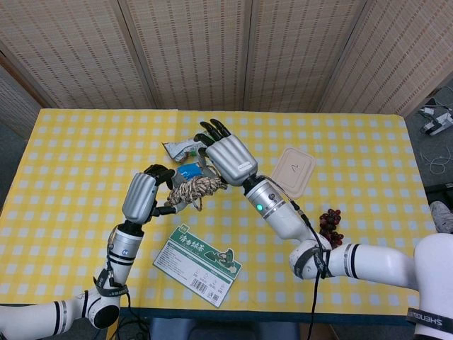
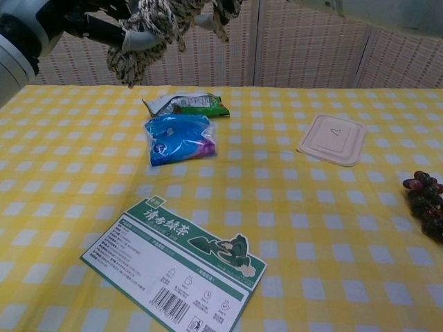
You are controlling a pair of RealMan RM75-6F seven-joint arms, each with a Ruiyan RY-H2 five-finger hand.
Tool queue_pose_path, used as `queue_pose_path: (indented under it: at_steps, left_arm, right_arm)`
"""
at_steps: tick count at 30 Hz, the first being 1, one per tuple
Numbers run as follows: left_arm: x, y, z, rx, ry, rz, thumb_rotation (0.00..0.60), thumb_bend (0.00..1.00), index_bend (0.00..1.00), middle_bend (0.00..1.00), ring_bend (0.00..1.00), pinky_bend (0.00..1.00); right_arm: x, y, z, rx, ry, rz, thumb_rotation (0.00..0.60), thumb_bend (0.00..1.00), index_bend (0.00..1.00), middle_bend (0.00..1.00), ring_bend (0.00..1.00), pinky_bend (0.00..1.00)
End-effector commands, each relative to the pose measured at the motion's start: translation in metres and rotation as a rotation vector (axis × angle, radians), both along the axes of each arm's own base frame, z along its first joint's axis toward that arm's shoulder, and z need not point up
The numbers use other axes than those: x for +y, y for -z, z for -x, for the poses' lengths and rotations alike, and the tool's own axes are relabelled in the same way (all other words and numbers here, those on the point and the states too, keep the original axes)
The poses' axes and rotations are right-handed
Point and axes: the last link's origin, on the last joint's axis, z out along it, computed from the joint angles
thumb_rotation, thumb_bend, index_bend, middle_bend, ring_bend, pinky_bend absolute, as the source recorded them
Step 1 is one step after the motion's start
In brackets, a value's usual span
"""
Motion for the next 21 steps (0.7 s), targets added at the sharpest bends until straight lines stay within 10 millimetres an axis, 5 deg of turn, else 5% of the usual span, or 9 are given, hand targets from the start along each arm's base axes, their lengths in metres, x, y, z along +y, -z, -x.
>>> queue_pose_path:
  at_steps: [1,21]
  left_arm:
    - [0.001,-0.003,0.0,-0.039,-0.013,0.013,0.6,0.31,0.73,0.8,0.59,0.37]
    - [0.009,-0.024,-0.013,-0.205,-0.05,0.021,0.6,0.31,0.73,0.81,0.59,0.37]
  right_arm:
    - [-0.001,0.002,0.002,-0.005,0.007,-0.002,0.6,0.48,0.6,0.22,0.05,0.0]
    - [-0.002,0.014,0.02,-0.006,0.04,-0.04,0.6,0.5,0.6,0.22,0.05,0.0]
